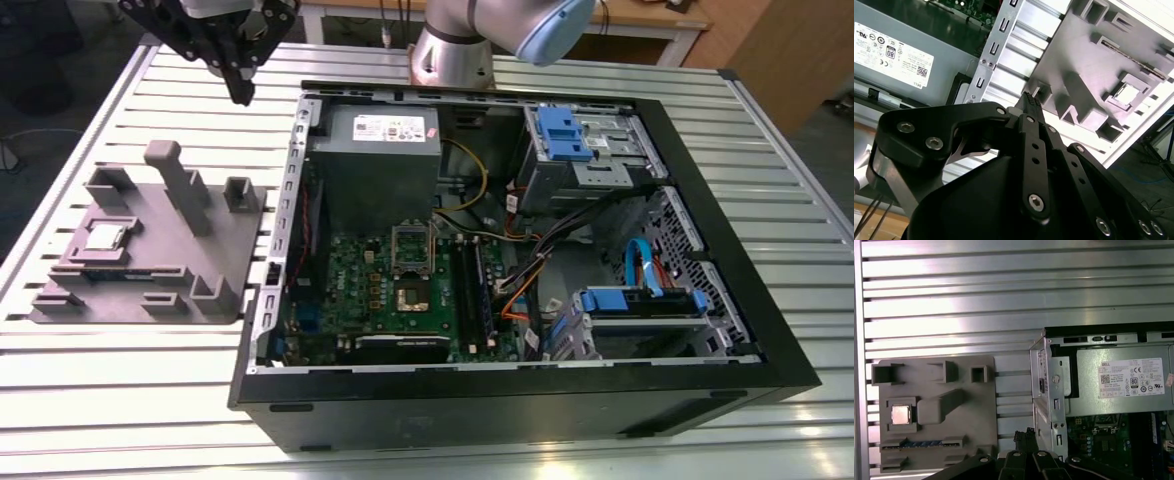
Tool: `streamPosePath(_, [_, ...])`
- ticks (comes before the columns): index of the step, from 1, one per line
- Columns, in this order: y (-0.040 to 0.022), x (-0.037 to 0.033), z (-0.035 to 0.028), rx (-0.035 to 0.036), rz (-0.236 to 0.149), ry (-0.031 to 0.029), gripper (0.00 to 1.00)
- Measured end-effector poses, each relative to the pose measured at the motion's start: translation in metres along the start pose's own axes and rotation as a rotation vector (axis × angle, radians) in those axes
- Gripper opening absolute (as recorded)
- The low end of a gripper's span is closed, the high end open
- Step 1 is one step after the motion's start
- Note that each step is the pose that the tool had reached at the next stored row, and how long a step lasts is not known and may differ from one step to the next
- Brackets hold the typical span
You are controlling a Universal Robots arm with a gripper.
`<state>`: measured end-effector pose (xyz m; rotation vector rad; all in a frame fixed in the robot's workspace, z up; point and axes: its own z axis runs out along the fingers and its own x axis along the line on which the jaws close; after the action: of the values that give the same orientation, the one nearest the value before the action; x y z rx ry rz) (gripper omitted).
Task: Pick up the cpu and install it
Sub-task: 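Reach for the cpu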
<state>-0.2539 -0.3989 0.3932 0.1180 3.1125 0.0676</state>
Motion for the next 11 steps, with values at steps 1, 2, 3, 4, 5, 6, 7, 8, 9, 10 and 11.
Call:
streamPosePath(1, [0.0, 0.0006, 0.0, 0.0, 0.0, 0.0, 0.1])
streamPosePath(2, [-0.0001, 0.0013, 0.0, 0.0, 0.0, 0.0, 0.1])
streamPosePath(3, [-0.0002, 0.002, 0.0, 0.0, 0.0, 0.0, 0.1])
streamPosePath(4, [-0.0002, 0.0026, 0.0, -0.0001, 0.0, 0.0, 0.1])
streamPosePath(5, [-0.0002, 0.0032, 0.0, -0.0001, 0.0, -0.0001, 0.1])
streamPosePath(6, [-0.0003, 0.0037, -0.0001, 0.0, 0.0, 0.0, 0.1])
streamPosePath(7, [-0.0003, 0.0043, -0.0001, 0.0, 0.0, 0.0, 0.1])
streamPosePath(8, [-0.0004, 0.0048, -0.0001, 0.0, 0.0, 0.0, 0.1])
streamPosePath(9, [-0.0004, 0.0054, -0.0001, 0.0, 0.0, 0.0, 0.1])
streamPosePath(10, [-0.0005, 0.0061, -0.0001, -0.0001, 0.0, 0.0, 0.1])
streamPosePath(11, [-0.0005, 0.0068, -0.0001, -0.0001, 0.0, -0.0001, 0.1])
